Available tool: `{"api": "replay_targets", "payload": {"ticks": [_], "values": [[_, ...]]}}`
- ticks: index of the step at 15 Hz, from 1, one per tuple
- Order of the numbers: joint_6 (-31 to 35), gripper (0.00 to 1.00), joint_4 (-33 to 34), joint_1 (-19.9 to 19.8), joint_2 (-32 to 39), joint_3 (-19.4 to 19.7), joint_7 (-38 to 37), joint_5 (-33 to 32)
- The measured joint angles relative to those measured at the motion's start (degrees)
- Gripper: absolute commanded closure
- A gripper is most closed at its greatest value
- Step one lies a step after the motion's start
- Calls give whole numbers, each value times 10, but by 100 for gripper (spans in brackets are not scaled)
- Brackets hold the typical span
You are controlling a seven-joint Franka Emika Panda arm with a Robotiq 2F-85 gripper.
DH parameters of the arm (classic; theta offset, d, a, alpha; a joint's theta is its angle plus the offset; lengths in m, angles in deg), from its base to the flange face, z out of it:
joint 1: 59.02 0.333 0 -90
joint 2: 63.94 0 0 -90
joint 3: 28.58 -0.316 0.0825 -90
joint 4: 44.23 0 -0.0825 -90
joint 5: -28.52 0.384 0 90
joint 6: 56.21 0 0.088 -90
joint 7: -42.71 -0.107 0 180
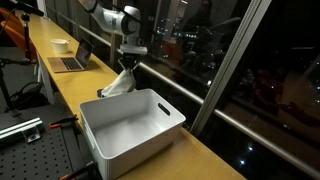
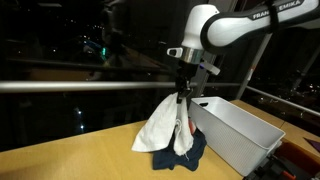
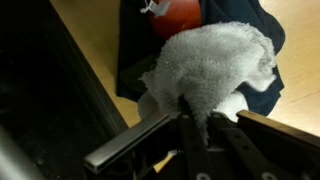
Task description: Remove the items from the white basket, put them on the table and then put the items back in the white basket
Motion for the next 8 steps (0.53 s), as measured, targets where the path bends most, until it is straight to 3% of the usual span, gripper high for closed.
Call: {"api": "replay_targets", "payload": {"ticks": [8], "values": [[2,98,-64,-50,-209,40,-36,0]]}}
